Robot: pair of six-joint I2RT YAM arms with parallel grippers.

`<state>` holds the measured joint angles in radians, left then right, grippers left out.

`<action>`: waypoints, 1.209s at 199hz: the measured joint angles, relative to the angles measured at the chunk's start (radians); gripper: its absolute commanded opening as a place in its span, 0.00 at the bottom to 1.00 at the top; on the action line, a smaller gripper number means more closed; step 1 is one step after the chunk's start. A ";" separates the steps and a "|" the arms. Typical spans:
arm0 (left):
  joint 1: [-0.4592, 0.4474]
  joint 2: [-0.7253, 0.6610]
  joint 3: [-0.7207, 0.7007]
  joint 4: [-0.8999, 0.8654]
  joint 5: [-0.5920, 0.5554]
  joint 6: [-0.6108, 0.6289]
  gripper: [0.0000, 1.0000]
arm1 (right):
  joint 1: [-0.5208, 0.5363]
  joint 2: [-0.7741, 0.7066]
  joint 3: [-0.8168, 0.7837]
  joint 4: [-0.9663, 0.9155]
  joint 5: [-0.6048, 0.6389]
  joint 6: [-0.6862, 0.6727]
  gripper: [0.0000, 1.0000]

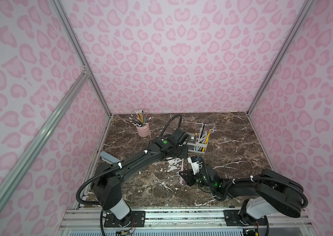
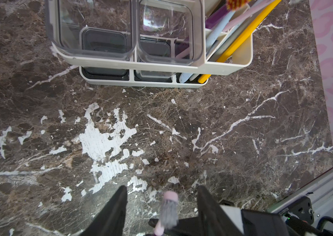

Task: Place the toothbrush into the toothbrush holder
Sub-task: Pick up the toothbrush from the center of the board.

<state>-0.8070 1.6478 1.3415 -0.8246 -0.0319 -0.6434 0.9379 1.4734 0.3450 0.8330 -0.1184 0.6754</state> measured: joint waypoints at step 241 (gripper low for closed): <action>-0.005 0.005 -0.034 0.029 0.034 -0.097 0.21 | 0.007 -0.017 0.000 -0.005 -0.001 0.000 0.00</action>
<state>-0.8124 1.6524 1.3071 -0.7956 0.0025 -0.7403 0.9451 1.4567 0.3454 0.8276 -0.1192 0.6754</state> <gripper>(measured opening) 0.230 0.126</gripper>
